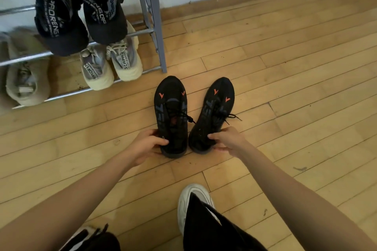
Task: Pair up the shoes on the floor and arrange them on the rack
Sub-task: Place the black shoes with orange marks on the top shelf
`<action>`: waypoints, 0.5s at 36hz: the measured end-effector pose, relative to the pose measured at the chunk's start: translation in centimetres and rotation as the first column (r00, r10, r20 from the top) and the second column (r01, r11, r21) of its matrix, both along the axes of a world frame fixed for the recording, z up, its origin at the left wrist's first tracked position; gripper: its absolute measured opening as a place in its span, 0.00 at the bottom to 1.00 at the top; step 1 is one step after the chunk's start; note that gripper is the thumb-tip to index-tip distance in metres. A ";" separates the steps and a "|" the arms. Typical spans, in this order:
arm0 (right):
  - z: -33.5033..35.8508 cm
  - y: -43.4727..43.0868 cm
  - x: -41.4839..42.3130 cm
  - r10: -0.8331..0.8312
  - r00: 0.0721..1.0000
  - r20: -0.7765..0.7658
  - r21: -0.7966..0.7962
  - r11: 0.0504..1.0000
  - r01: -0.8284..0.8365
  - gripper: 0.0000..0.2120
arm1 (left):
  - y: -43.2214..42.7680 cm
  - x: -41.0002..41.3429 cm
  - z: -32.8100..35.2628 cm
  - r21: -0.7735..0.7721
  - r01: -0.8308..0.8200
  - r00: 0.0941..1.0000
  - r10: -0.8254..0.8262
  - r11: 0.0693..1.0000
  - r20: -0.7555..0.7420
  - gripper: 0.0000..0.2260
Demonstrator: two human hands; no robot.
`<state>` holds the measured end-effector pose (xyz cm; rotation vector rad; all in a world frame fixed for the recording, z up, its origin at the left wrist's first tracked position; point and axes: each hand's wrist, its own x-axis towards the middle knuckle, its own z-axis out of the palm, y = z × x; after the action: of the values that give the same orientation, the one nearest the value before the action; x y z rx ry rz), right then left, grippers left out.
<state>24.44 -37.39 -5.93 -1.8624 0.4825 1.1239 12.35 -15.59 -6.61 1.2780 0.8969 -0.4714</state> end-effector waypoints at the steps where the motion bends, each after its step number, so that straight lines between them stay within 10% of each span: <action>1: 0.0 0.2 -0.2 -0.009 1.000 -0.016 0.006 1.000 0.009 0.25 | 0.1 0.0 0.2 -0.023 0.001 1.000 0.000 1.000 0.007 0.21; 7: 1.1 -0.1 0.3 -0.064 0.988 -0.140 0.067 0.995 0.074 0.26 | 0.6 -0.4 0.8 0.070 -0.034 0.998 0.031 0.997 0.048 0.27; 18: 6.6 2.7 0.8 -0.102 0.936 0.338 0.232 0.973 0.022 0.17 | 2.5 -0.2 6.5 0.238 -0.080 0.967 0.017 0.968 0.255 0.27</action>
<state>25.23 -34.72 0.66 -1.7813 0.1994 0.7482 12.10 -13.04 -0.13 1.5010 0.7863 -0.1542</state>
